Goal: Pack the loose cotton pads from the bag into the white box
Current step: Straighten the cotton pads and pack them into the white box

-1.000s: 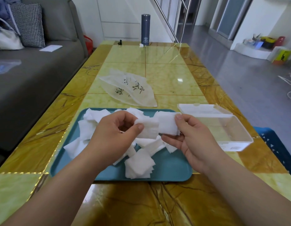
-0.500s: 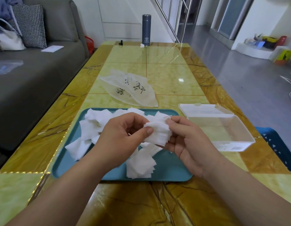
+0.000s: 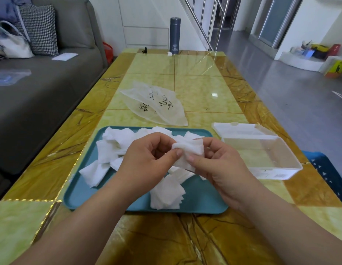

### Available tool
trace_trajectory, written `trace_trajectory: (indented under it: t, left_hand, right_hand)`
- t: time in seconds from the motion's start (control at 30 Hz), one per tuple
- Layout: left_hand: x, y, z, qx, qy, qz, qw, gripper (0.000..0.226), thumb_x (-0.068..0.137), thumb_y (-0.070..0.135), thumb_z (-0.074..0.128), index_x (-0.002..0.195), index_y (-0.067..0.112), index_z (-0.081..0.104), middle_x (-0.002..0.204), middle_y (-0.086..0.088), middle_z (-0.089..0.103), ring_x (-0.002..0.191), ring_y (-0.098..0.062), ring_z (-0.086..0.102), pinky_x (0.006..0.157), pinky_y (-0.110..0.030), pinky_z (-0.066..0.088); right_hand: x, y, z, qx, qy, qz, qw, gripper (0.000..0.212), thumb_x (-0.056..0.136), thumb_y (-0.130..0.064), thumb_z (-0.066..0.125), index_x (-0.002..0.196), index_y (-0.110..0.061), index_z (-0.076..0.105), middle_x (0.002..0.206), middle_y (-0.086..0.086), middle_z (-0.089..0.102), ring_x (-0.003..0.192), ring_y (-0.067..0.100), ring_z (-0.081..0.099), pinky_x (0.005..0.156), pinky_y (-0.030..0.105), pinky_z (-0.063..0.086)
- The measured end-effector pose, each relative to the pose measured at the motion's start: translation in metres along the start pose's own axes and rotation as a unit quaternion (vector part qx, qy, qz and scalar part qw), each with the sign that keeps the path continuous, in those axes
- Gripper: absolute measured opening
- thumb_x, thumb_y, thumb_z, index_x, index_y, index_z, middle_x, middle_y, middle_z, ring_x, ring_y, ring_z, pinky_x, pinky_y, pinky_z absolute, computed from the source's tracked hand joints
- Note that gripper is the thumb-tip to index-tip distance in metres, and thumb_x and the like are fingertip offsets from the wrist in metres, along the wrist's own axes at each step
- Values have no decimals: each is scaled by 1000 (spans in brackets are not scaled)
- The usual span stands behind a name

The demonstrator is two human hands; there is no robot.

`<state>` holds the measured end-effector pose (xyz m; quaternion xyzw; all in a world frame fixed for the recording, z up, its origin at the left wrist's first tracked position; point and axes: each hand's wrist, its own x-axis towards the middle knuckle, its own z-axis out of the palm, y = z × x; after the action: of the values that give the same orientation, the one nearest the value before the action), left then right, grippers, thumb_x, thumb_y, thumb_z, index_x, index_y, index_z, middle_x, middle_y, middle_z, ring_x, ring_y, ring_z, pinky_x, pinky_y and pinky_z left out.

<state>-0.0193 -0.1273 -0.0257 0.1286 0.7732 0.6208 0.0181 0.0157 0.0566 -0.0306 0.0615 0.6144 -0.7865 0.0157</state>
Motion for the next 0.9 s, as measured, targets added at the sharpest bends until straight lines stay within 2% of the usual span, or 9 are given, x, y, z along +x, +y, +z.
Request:
trace_trajectory:
  t: [0.13,0.2,0.27,0.4,0.53,0.6,0.7,0.8,0.9]
  left_hand:
    - [2,2,-4,-28,35,-13,999,8,87,35,76,93,29,75,88,-1,75,82,-31,70,68,-45,58]
    - [2,4,-5,-38,21,-35,998,9,90,30,79,99,29,77,93,6,77,84,-18,71,71,-34,58]
    - [0,6,-4,-29,-10,-45,998,10,91,21,78,100,26,79,89,5,77,77,-8,67,71,-28,56]
    - [0,9,-4,-40,-20,-61,997,9,90,14,76,84,17,83,83,-13,75,69,-12,61,68,-33,50]
    - [3,11,-4,-123,11,-116,986,14,87,4,72,75,4,80,79,-10,73,66,-15,62,66,-32,50]
    - [5,11,-4,-164,43,-140,976,13,85,1,68,76,-3,76,76,-11,70,65,-18,62,65,-34,49]
    - [11,8,-9,-207,102,-163,959,13,86,3,68,77,3,76,77,-12,71,67,-21,63,68,-39,51]
    - [14,5,-16,-161,144,-126,968,13,97,13,67,90,4,73,77,-4,71,69,-18,64,75,-42,59]
    - [10,11,-20,-165,96,-93,977,12,102,17,62,99,6,67,81,-8,73,74,-28,70,68,-38,60]
  right_hand:
    - [1,1,-1,-48,19,-24,998,31,89,16,66,98,-12,73,104,22,76,101,34,74,97,54,59]
    - [1,1,-1,-55,9,-29,998,31,89,18,64,96,-11,73,101,19,77,99,32,75,90,48,63]
    - [0,2,0,-63,1,-36,997,31,89,18,64,96,-10,72,102,21,76,99,31,75,87,46,64]
    - [1,3,0,-62,2,-37,997,30,90,18,64,99,-9,73,105,24,75,103,39,74,86,45,64]
    - [3,4,0,-53,1,-22,998,29,89,16,66,106,-6,73,105,21,78,103,42,74,85,46,64]
    - [4,4,0,-56,2,-12,998,32,89,15,67,112,-6,72,104,18,79,100,39,76,84,44,65]
    - [5,7,-2,-51,13,13,999,35,89,15,67,116,-7,72,102,19,79,98,36,77,79,40,65]
    - [8,9,-6,-42,60,36,997,32,90,11,69,116,-8,71,101,17,80,98,34,77,77,39,66]
    - [12,8,-12,-33,103,50,993,29,89,6,74,114,-8,71,100,13,81,97,30,78,86,45,64]
